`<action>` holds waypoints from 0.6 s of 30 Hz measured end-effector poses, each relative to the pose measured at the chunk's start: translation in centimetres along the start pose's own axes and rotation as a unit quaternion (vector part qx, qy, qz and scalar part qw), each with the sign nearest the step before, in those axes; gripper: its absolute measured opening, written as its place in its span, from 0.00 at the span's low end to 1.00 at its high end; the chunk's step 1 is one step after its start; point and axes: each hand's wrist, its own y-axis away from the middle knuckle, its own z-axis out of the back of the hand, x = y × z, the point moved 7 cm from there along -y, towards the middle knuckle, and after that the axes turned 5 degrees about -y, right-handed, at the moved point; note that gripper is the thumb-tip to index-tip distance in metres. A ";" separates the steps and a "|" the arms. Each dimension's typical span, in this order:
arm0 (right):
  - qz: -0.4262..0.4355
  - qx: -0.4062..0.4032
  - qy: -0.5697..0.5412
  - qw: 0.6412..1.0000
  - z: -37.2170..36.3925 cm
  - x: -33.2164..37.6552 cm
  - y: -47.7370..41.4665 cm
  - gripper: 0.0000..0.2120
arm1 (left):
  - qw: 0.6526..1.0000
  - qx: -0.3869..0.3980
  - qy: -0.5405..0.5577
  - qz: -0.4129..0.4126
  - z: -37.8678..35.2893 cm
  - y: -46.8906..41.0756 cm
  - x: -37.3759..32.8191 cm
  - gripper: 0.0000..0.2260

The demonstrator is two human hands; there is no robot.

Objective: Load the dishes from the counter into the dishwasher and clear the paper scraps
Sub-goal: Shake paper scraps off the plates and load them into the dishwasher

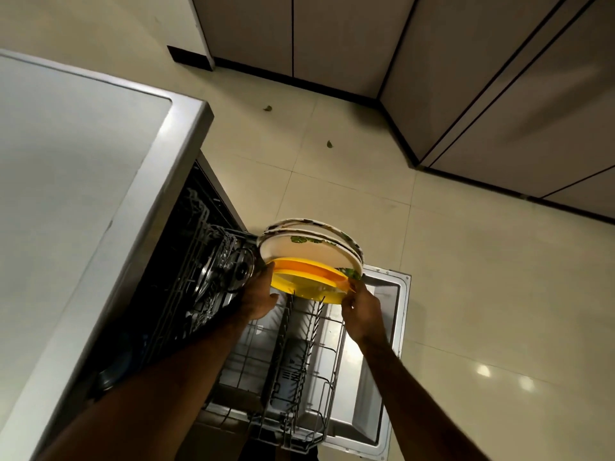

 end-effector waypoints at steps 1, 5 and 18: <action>0.008 0.004 0.002 1.000 0.4 0.9 0.3 0.20 | 1.000 -0.010 -0.011 -0.011 0.8 0.7 -0.9 0.40; 0.029 0.006 0.023 0.999 2.4 5.0 2.2 0.22 | 0.995 -0.057 -0.055 -0.064 4.0 4.1 -4.9 0.36; 0.227 0.028 0.091 0.969 11.3 20.7 12.3 0.28 | 0.945 -0.236 -0.205 -0.095 17.8 25.2 -11.4 0.36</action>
